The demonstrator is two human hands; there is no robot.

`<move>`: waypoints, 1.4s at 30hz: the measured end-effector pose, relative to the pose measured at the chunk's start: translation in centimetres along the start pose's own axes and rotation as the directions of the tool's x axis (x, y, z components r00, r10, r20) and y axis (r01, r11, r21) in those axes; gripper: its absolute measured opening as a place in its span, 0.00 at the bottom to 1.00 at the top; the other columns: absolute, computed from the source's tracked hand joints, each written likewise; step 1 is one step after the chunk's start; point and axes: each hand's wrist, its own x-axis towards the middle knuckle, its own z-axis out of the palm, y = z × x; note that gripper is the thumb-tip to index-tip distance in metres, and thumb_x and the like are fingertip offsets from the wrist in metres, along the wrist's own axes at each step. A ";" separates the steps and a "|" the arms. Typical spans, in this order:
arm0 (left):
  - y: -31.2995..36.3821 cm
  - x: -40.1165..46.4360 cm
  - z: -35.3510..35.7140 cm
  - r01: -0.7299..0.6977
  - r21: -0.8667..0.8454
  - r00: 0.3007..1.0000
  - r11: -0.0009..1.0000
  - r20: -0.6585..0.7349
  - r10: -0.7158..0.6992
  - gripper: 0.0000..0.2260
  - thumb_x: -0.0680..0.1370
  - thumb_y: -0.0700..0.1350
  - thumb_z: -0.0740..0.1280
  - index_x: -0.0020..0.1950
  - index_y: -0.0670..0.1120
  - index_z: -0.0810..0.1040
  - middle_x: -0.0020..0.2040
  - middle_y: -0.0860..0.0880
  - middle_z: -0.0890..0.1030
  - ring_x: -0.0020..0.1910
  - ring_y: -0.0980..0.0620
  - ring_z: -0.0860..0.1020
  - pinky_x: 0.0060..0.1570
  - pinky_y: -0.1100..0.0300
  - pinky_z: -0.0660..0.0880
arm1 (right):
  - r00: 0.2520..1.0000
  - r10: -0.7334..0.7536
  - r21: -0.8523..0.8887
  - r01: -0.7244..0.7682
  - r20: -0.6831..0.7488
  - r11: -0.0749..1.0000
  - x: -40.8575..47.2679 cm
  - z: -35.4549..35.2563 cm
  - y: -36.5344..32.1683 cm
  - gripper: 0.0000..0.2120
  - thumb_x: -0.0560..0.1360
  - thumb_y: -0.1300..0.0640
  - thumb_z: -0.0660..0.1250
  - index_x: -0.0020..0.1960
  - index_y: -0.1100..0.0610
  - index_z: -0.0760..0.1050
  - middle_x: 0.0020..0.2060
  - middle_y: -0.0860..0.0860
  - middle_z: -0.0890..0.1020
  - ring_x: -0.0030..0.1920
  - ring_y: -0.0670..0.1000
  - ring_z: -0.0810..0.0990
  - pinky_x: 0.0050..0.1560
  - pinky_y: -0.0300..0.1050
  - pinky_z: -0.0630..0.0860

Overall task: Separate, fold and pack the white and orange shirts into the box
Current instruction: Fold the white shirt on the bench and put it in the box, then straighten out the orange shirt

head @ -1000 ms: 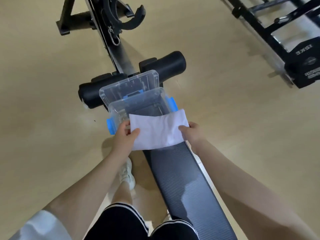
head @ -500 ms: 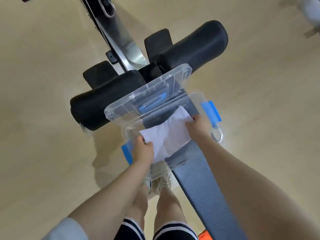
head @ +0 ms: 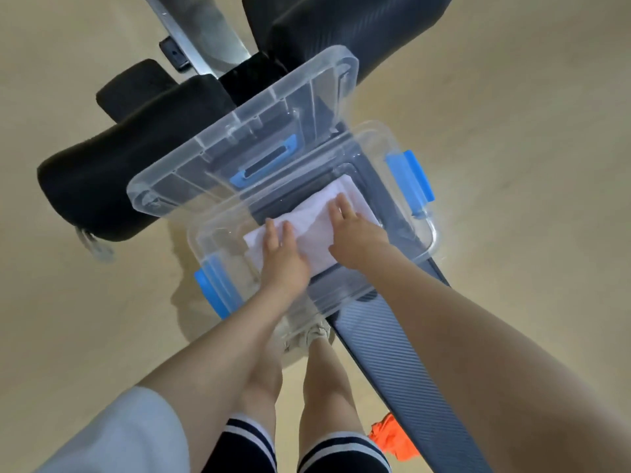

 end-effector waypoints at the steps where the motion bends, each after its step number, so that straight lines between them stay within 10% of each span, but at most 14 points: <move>1: 0.1 0.1 -0.3 0.004 0.024 1.000 1.000 0.006 -0.004 0.27 0.79 0.36 0.51 0.76 0.47 0.48 0.77 0.49 0.37 0.76 0.48 0.47 0.73 0.53 0.56 | 1.000 0.014 0.036 -0.014 -0.001 0.999 -0.2 -0.3 0.3 0.34 0.78 0.59 0.57 0.76 0.55 0.40 0.76 0.48 0.39 0.72 0.54 0.60 0.60 0.52 0.69; 8: 4.2 -5.6 -5.4 -0.173 0.172 0.984 0.970 0.067 0.164 0.19 0.79 0.42 0.57 0.71 0.43 0.64 0.72 0.44 0.61 0.65 0.44 0.70 0.62 0.55 0.66 | 0.963 0.020 0.417 0.099 -0.271 0.904 -9.0 -4.3 3.5 0.18 0.78 0.56 0.58 0.67 0.58 0.67 0.66 0.56 0.70 0.63 0.58 0.72 0.60 0.50 0.71; 15: 12.7 -15.8 -7.4 -0.528 0.280 0.849 0.802 0.156 0.505 0.14 0.79 0.41 0.58 0.63 0.42 0.73 0.62 0.44 0.77 0.61 0.44 0.74 0.61 0.56 0.69 | 0.833 0.362 0.682 0.026 -0.420 0.731 -23.6 -3.7 6.5 0.12 0.76 0.60 0.60 0.57 0.62 0.75 0.54 0.61 0.80 0.55 0.60 0.76 0.55 0.48 0.70; 22: 13.9 -26.3 1.3 -0.799 0.277 0.597 0.534 0.472 0.648 0.12 0.79 0.44 0.60 0.60 0.44 0.75 0.57 0.45 0.79 0.50 0.52 0.74 0.48 0.64 0.67 | 0.654 0.688 0.902 -0.019 -0.315 0.431 -36.6 6.7 6.6 0.12 0.77 0.60 0.58 0.56 0.60 0.76 0.52 0.56 0.81 0.54 0.57 0.77 0.48 0.42 0.70; 32: 6.3 -41.7 21.5 -0.955 0.209 0.287 0.208 0.822 0.491 0.10 0.79 0.43 0.59 0.57 0.46 0.76 0.50 0.49 0.77 0.48 0.52 0.75 0.51 0.61 0.70 | 0.418 0.905 0.986 -0.096 -0.082 0.133 -51.8 30.6 10.7 0.12 0.76 0.60 0.60 0.56 0.62 0.75 0.56 0.58 0.80 0.57 0.58 0.77 0.54 0.46 0.70; 42: -5.3 -50.7 44.5 -0.877 0.249 0.424 0.411 0.805 0.415 0.09 0.77 0.41 0.60 0.55 0.46 0.76 0.39 0.53 0.76 0.38 0.55 0.73 0.36 0.63 0.69 | 0.418 0.896 0.988 -0.090 0.148 -0.122 -59.8 55.8 18.2 0.08 0.76 0.61 0.60 0.51 0.62 0.76 0.53 0.58 0.81 0.54 0.58 0.77 0.50 0.45 0.70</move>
